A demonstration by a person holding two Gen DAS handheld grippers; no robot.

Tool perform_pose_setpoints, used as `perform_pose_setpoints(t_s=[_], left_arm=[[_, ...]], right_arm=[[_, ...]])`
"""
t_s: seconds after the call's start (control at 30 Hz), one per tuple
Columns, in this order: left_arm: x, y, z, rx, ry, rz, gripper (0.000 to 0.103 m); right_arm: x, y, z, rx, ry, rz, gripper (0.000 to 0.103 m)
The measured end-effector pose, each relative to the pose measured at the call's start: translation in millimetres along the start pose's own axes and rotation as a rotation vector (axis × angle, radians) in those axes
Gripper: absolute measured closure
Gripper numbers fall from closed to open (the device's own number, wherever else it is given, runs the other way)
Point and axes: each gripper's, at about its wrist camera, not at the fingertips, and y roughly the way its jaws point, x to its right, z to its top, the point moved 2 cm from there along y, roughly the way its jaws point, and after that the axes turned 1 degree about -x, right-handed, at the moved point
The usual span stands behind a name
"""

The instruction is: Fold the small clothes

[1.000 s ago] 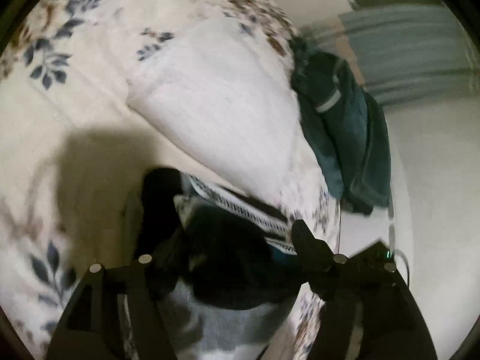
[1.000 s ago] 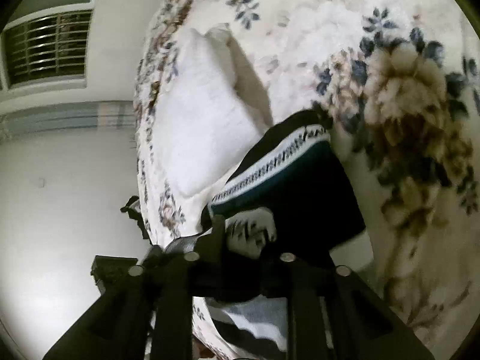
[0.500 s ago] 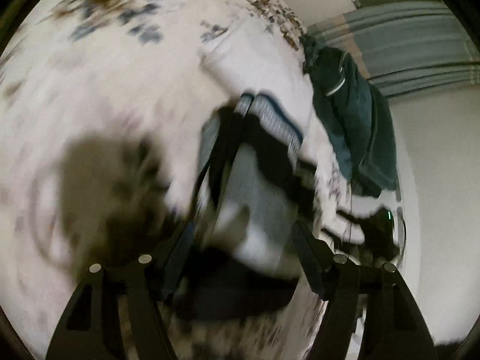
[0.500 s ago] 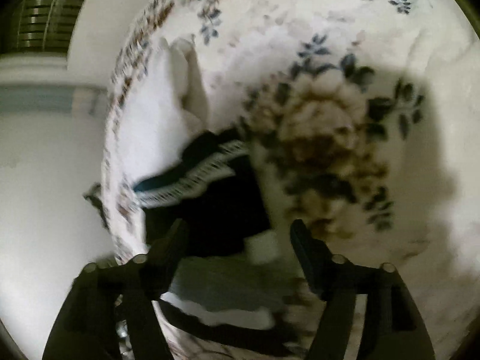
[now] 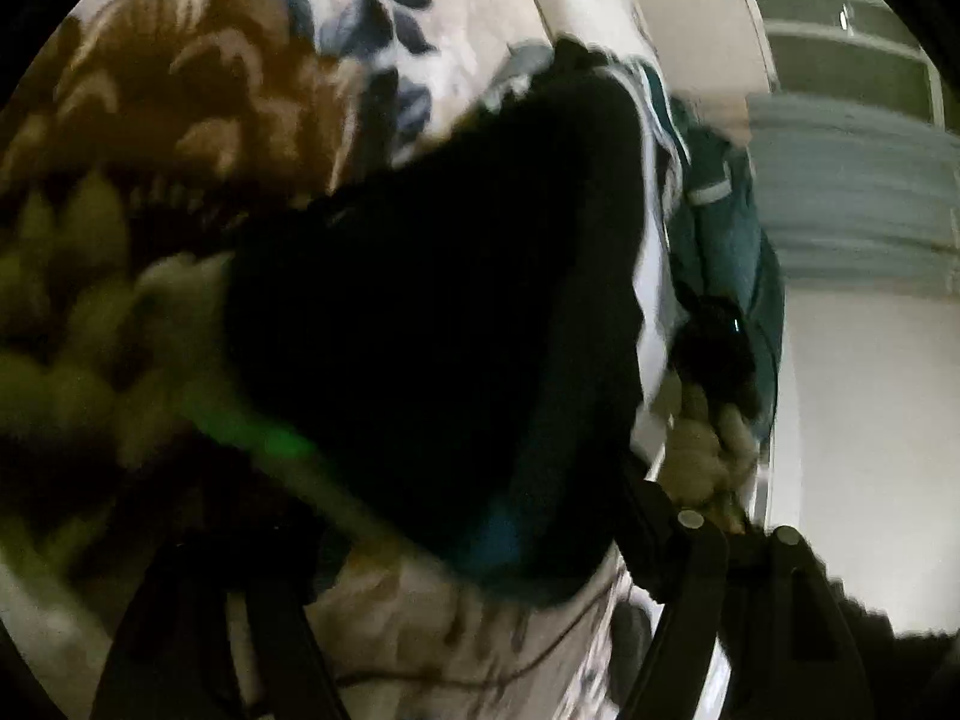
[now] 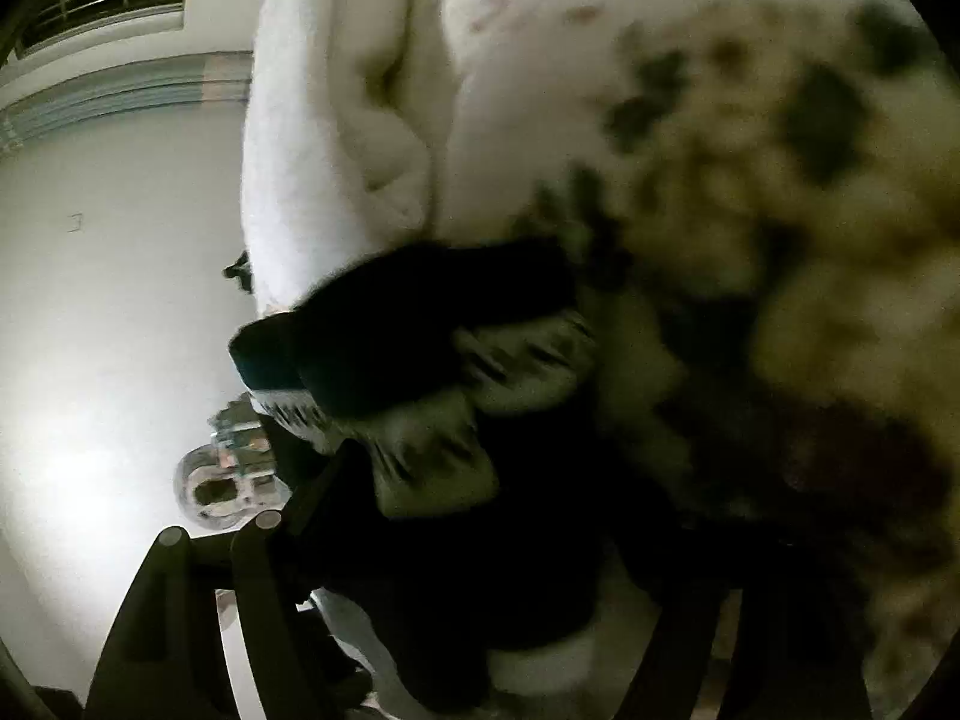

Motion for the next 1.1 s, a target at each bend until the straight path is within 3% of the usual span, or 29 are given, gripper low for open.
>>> perform_pose_setpoints(t_s=[0.1, 0.13, 0.17, 0.2, 0.23, 0.27, 0.37, 0.5, 0.53, 0.6, 0.67, 0.73, 0.8, 0.9, 1.0, 1.1], left_arm=[[0.9, -6.1, 3.5, 0.120, -0.067, -0.028, 0.032], [2.7, -12.0, 5.5, 0.163, -0.083, -0.050, 0.059], [4.9, -16.8, 9.6, 0.177, -0.087, -0.047, 0.074], [9.3, -20.5, 14.3, 0.181, -0.082, -0.037, 0.075], [15.3, -26.9, 19.8, 0.193, -0.068, -0.033, 0.079], [21.6, -34.8, 26.3, 0.193, -0.060, -0.040, 0.080], [37.2, -57.1, 46.7, 0.180, -0.020, -0.041, 0.082], [57.7, -91.4, 96.6, 0.125, 0.101, -0.005, 0.082], [62.5, -91.2, 111.7, 0.064, 0.163, 0.022, 0.081], [58.8, -73.4, 119.6, -0.037, 0.240, 0.083, 0.071], [40.1, -57.2, 129.7, -0.112, 0.269, 0.248, 0.050], [20.8, -50.2, 129.7, -0.163, 0.235, 0.312, 0.043], [19.6, -60.4, 124.8, -0.132, 0.216, 0.295, 0.042], [32.0, -88.1, 105.6, -0.049, 0.251, 0.361, 0.041], [28.8, -123.3, 67.2, 0.060, 0.331, 0.535, 0.041], [-9.3, -151.3, 26.6, 0.072, 0.288, 0.652, 0.041]], right_arm=[[-7.3, 13.2, 5.7, -0.031, -0.013, 0.027, 0.024], [-9.9, 15.5, 5.4, -0.032, -0.021, 0.028, 0.026], [-13.3, 18.2, 2.8, -0.035, -0.033, 0.029, 0.039], [-14.9, 19.9, -1.4, -0.040, -0.037, 0.024, 0.066], [-15.5, 18.9, -6.1, -0.028, -0.036, 0.025, 0.077], [-16.5, 15.1, -12.5, -0.004, -0.033, 0.036, 0.082], [-16.7, -5.5, -49.3, 0.093, 0.012, 0.073, 0.086], [-11.1, -29.0, -158.1, 0.191, 0.145, 0.107, 0.086], [-10.2, -28.8, -184.5, 0.200, 0.175, 0.106, 0.086], [-3.8, -19.8, -243.7, 0.202, 0.263, 0.086, 0.086], [6.0, -8.0, -274.2, 0.198, 0.325, 0.046, 0.084], [21.1, 3.3, -290.6, 0.170, 0.382, -0.013, 0.077], [27.8, -0.1, -295.0, 0.167, 0.389, -0.032, 0.065], [28.2, -14.9, -297.2, 0.115, 0.358, -0.046, 0.046], [35.2, -40.3, -320.7, 0.059, 0.358, -0.100, 0.043], [39.4, -65.4, -342.6, 0.029, 0.370, -0.160, 0.043]])
